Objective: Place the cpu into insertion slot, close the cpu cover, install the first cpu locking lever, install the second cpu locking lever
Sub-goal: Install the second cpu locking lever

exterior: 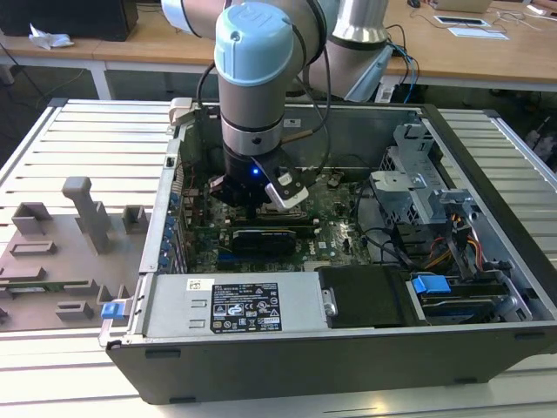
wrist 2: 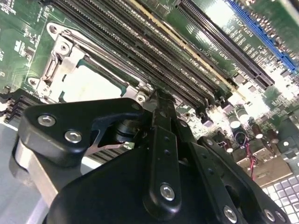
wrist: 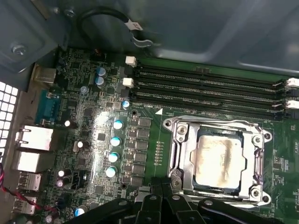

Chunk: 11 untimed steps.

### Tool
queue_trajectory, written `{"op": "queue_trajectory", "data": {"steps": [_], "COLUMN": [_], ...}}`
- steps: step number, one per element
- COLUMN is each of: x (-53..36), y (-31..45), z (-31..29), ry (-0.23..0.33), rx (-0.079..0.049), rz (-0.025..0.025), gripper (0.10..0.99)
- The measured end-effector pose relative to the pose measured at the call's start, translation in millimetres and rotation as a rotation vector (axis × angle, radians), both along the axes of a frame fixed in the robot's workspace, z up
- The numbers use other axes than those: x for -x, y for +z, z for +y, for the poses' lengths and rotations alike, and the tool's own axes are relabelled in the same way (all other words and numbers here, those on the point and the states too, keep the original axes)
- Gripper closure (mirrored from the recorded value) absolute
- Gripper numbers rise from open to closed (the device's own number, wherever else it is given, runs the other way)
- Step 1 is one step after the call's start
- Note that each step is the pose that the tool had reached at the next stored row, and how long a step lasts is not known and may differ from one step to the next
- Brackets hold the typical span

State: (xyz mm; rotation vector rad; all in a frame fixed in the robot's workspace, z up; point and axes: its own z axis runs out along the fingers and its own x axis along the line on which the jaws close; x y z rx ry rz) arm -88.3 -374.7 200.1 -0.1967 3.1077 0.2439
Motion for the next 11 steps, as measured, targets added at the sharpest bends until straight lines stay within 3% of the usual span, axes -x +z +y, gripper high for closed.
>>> {"op": "queue_trajectory", "data": {"steps": [4,10,11], "x": [-3.2,-42.2,-46.1], "y": [10.6,10.2,10.3], "z": [1.4,12.0,18.3], "ry": [0.001,0.001,0.001], "rx": [0.000,0.002,0.020], "rz": [-0.0003,0.0229,0.0236], "gripper": [0.980,0.980,0.980]}}
